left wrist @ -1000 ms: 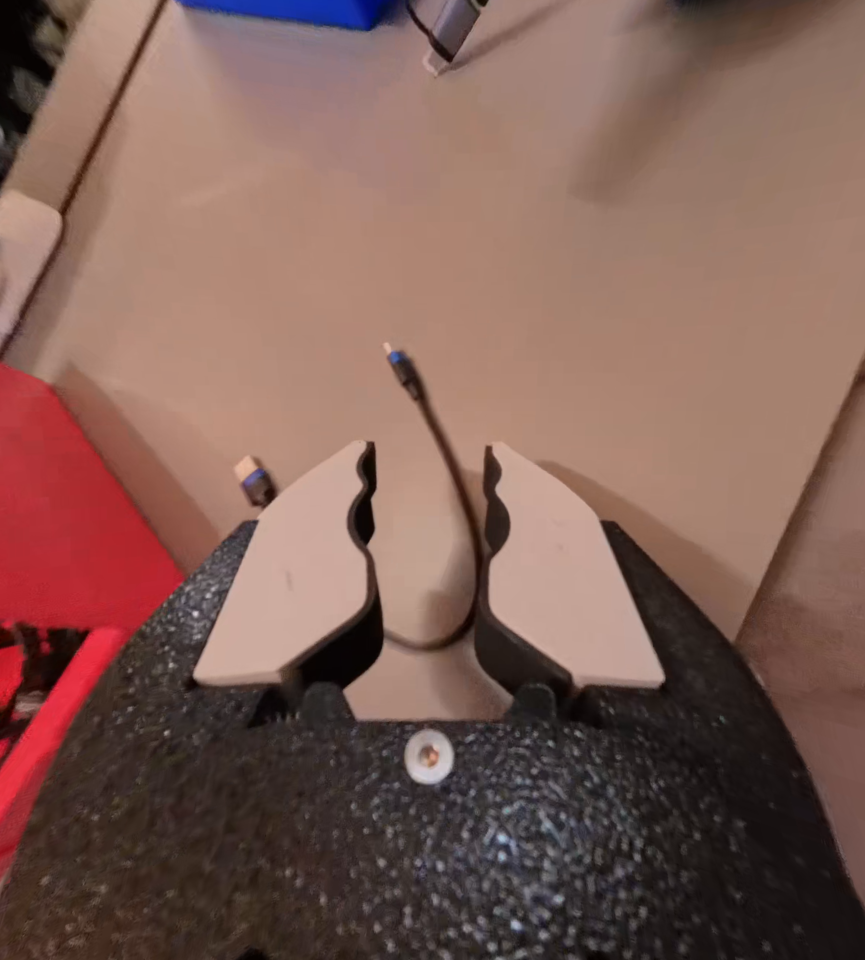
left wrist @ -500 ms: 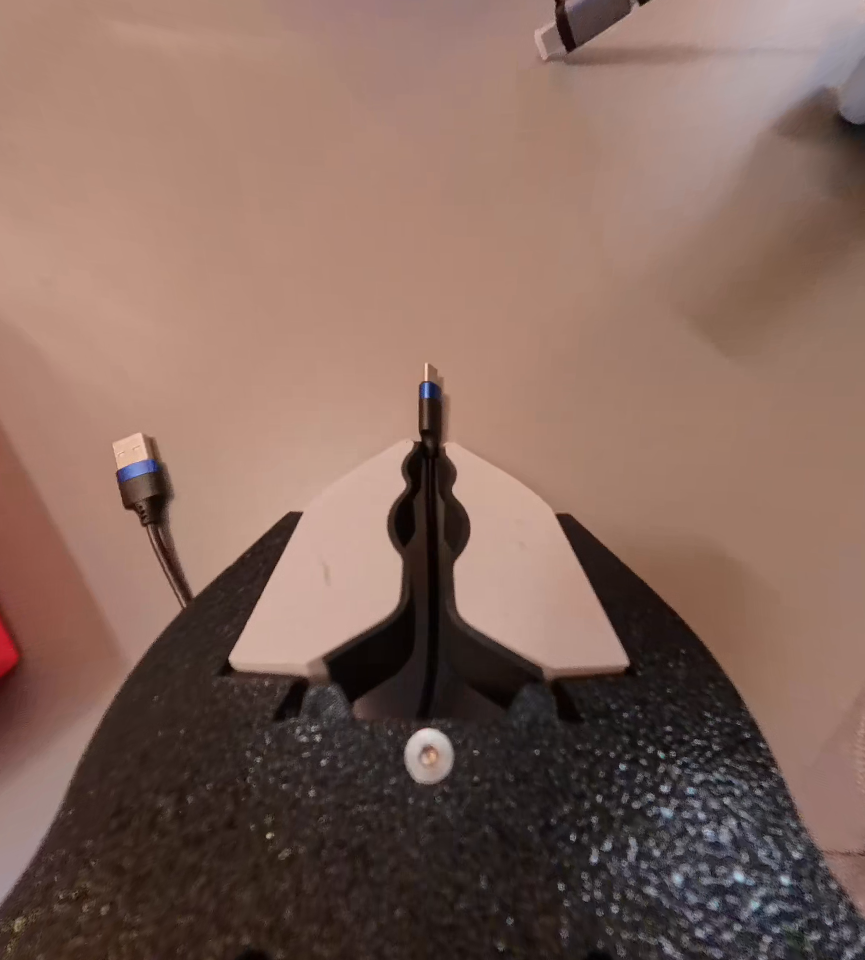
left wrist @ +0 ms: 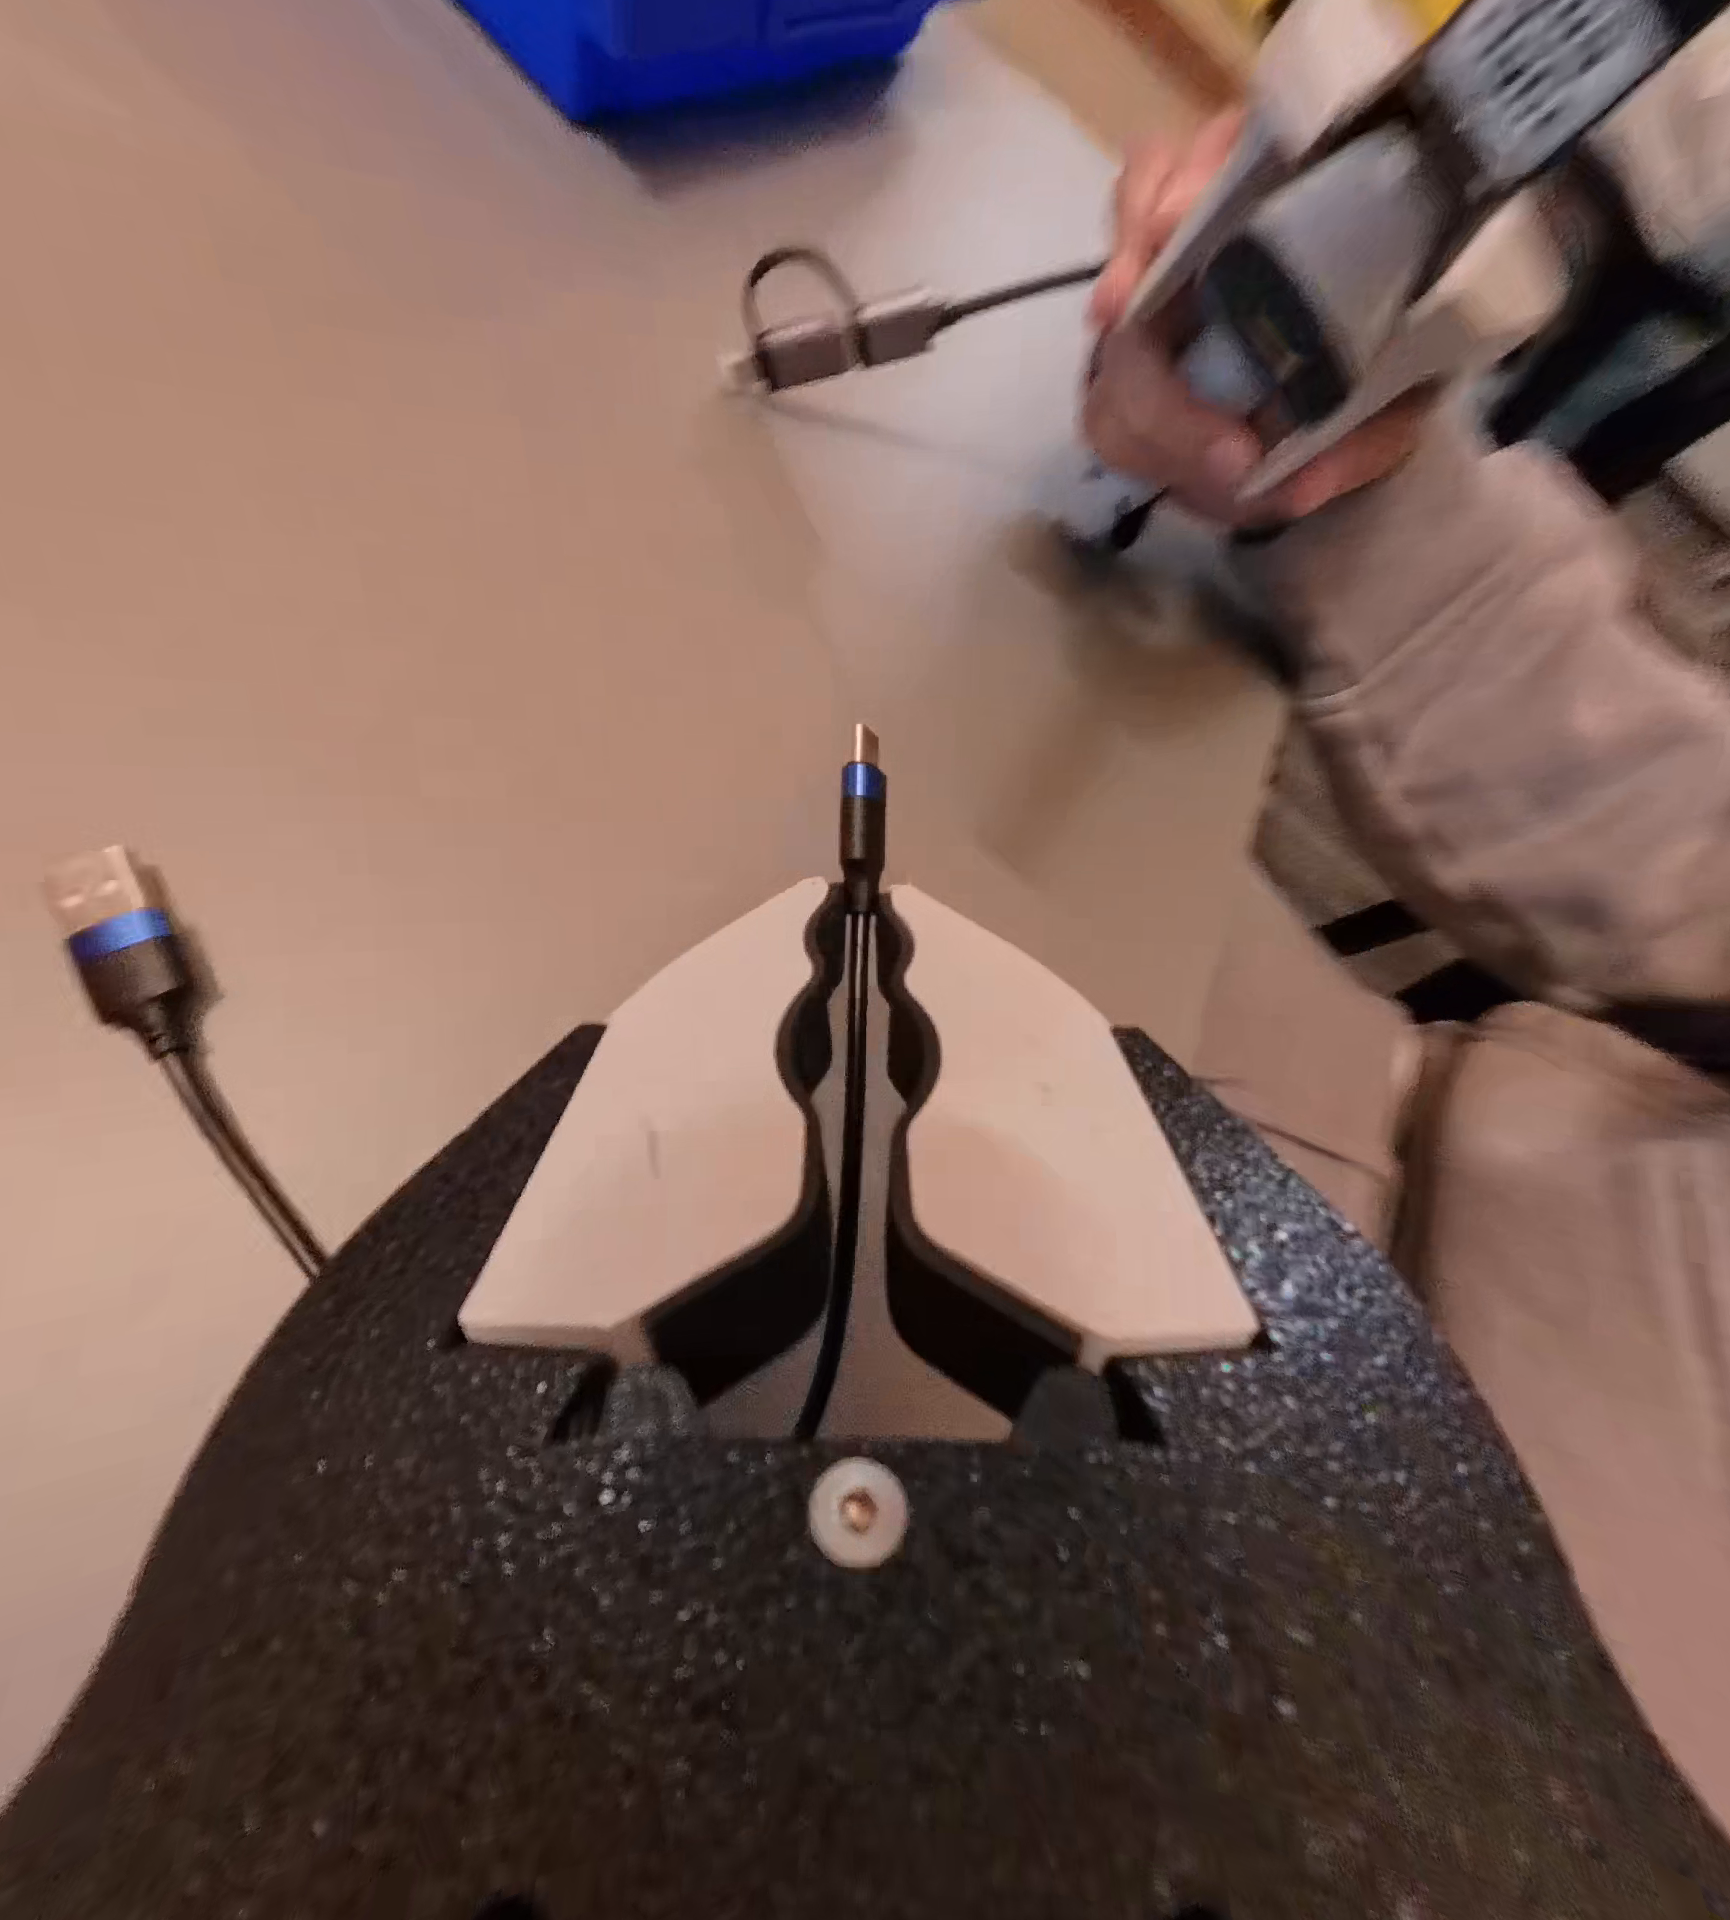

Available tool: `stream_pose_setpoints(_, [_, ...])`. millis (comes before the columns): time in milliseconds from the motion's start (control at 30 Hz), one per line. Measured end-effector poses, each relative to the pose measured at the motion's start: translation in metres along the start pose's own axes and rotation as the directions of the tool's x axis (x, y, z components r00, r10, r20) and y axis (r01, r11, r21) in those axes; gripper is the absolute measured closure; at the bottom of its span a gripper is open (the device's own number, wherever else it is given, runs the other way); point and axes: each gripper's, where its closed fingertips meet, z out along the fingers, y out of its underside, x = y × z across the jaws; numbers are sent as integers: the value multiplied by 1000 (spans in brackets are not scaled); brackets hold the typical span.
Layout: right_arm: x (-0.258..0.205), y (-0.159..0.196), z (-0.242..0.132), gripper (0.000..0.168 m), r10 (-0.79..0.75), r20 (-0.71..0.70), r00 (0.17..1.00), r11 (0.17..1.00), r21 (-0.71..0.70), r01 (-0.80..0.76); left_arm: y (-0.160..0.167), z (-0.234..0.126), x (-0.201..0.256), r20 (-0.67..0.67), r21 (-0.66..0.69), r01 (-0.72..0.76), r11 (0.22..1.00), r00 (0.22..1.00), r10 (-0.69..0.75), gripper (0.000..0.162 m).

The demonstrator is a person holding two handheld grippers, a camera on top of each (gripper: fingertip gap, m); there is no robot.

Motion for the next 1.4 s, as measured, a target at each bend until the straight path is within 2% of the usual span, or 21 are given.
stream_pose_setpoints(33, [-2,-1,0,144,7,17,1000,1000,4,-7,-5,-5,9,-72,20,35,999,997,-34,157])
stream_pose_setpoints(100, [-8,-2,-2,144,14,59,998,1000,9,-15,-12,-15,30,-251,9,111,994,962,-105,157])
stream_pose_setpoints(167, [-17,-4,-4,144,31,119,992,999,19,-33,-14,-26,49,-411,-59,136,989,900,-149,157])
stream_pose_setpoints(267, [-27,-5,-7,143,27,178,984,999,30,-33,-8,-42,62,-520,-204,82,975,835,-179,157])
stream_pose_setpoints(400, [-37,-6,-5,143,18,224,974,999,31,-26,-17,-60,74,-588,-306,34,951,780,-216,157])
stream_pose_setpoints(533, [-40,-6,-3,144,21,244,970,999,30,-30,-22,-65,79,-584,-388,-21,921,779,-228,157])
stream_pose_setpoints(767, [-39,-6,-3,144,43,252,967,998,39,-55,-34,-59,78,-579,-405,-6,914,776,-251,157])
stream_pose_setpoints(1033, [-36,-6,-3,144,56,238,970,997,34,-66,-33,-55,78,-570,-435,-10,900,777,-267,157])
stream_pose_setpoints(1400, [-35,9,3,144,40,213,976,996,-87,-22,-25,-56,70,-488,-505,-20,863,831,-267,157])
